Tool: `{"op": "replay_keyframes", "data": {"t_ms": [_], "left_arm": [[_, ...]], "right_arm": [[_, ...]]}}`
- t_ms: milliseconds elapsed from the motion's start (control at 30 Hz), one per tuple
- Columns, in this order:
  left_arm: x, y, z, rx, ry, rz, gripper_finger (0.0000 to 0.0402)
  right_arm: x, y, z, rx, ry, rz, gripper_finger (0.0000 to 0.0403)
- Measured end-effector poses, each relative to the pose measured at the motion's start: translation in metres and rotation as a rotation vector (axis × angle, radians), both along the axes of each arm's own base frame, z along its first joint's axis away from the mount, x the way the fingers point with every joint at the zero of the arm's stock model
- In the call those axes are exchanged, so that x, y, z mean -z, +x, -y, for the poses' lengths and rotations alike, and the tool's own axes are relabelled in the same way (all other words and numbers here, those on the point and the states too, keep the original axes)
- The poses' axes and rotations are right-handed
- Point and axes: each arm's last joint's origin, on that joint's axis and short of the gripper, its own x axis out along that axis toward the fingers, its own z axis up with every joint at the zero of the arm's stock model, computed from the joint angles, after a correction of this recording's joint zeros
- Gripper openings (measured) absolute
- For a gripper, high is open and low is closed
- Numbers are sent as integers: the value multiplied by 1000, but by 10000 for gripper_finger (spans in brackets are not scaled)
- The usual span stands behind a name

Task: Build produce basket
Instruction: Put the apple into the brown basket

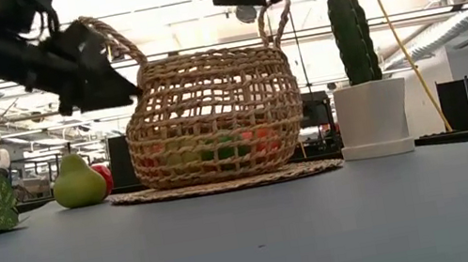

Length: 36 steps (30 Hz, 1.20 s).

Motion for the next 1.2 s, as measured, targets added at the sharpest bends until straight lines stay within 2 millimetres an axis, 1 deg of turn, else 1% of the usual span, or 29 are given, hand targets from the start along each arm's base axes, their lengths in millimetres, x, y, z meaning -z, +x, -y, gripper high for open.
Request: {"op": "replay_keyframes", "data": {"t_ms": [100, 233, 367, 400, 500, 667, 767, 967, 1100, 1200], "left_arm": [[-17, -6, 7, 101, 59, 63, 205], [-32, -15, 18, 192, 130, 110, 205], [-39, -22, 28, 265, 188, 125, 205], [-40, -23, 31, 283, 199, 129, 205], [-43, -26, 38, 332, 240, 133, 205], [-48, -28, 45, 376, 294, 156, 205], [-52, -28, 46, 377, 307, 192, 205], [-55, -28, 45, 366, 304, 225, 204], [-55, -28, 46, 389, 300, 232, 205], [-58, -28, 49, 472, 302, 274, 205]], "right_arm": [[-2, -1, -7, -21, -19, 18, 384], [-5, -1, -15, -81, -19, 48, 384], [-6, 1, -20, -271, 47, 74, 384], [-7, 1, -20, -294, 66, 83, 384], [-9, 2, -19, -299, 97, 100, 384], [-11, 2, -19, -299, 92, 123, 384], [-6, 9, -17, -293, 72, 159, 384], [23, 32, -18, -286, 55, 231, 384], [38, 50, -24, -285, -28, 219, 384], [45, 64, -34, -292, -128, 180, 384]]}}
